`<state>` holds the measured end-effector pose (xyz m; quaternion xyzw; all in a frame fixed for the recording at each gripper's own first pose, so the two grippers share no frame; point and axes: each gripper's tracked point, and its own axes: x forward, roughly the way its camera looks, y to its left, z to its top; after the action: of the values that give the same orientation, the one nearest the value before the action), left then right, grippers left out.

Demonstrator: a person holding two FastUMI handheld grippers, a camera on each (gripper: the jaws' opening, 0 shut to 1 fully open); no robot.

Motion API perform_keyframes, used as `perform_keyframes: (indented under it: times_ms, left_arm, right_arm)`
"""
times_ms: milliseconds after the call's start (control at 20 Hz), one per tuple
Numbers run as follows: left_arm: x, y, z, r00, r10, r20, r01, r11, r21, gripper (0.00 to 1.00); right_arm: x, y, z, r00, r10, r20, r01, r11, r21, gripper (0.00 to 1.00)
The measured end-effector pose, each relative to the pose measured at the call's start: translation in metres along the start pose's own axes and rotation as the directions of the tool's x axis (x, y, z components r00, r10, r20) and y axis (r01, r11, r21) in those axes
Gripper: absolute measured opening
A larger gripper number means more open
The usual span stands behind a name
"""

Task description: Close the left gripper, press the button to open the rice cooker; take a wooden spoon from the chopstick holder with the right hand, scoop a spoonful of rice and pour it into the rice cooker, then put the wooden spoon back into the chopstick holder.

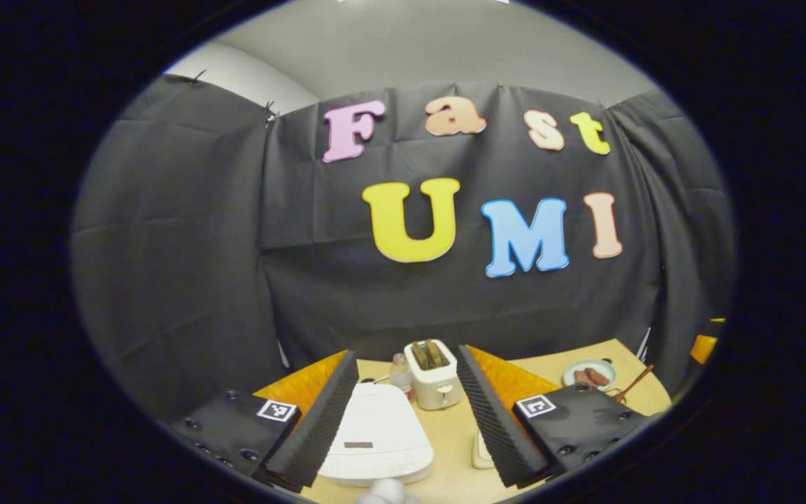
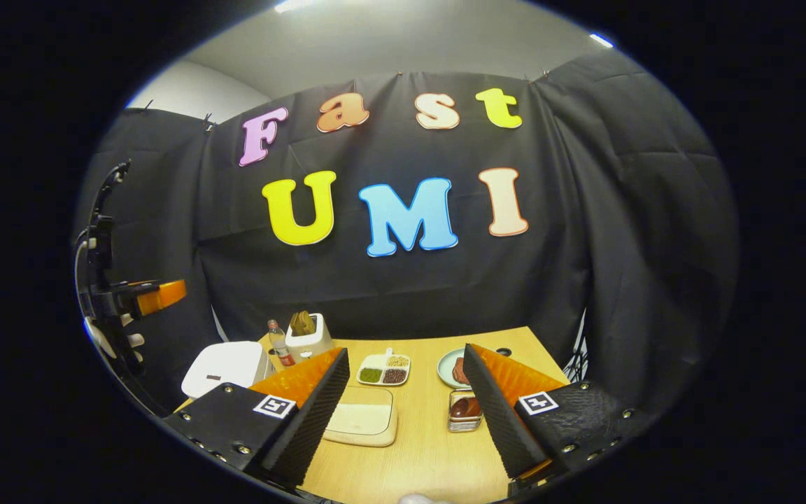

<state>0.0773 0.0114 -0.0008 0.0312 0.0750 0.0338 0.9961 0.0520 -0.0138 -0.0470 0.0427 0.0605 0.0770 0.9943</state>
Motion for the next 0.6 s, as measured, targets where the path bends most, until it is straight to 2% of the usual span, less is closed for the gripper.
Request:
perform_keyframes:
  times_ms: [150,200,300,600]
  left_arm:
    - [-0.030,-0.011,0.001,0.999,-0.019,0.035,0.020,0.999,-0.031,1.00]
    - [-0.041,-0.015,-0.002,0.999,-0.025,0.032,0.026,0.999,-0.031,1.00]
    - [-0.056,-0.017,-0.004,0.998,-0.032,0.046,0.033,0.999,-0.023,1.00]
    - [-0.064,-0.009,-0.009,0.999,-0.027,0.032,0.029,0.997,-0.065,0.99]
  right_arm:
    - [-0.004,-0.002,0.020,0.998,-0.018,0.057,0.018,1.000,0.002,1.00]
    - [-0.005,-0.002,0.026,0.997,-0.022,0.072,0.022,1.000,0.004,0.96]
    - [-0.009,-0.001,0.032,0.995,-0.029,0.091,0.029,1.000,0.004,1.00]
    - [-0.014,0.006,0.033,0.996,-0.031,0.087,0.033,0.999,-0.015,1.00]
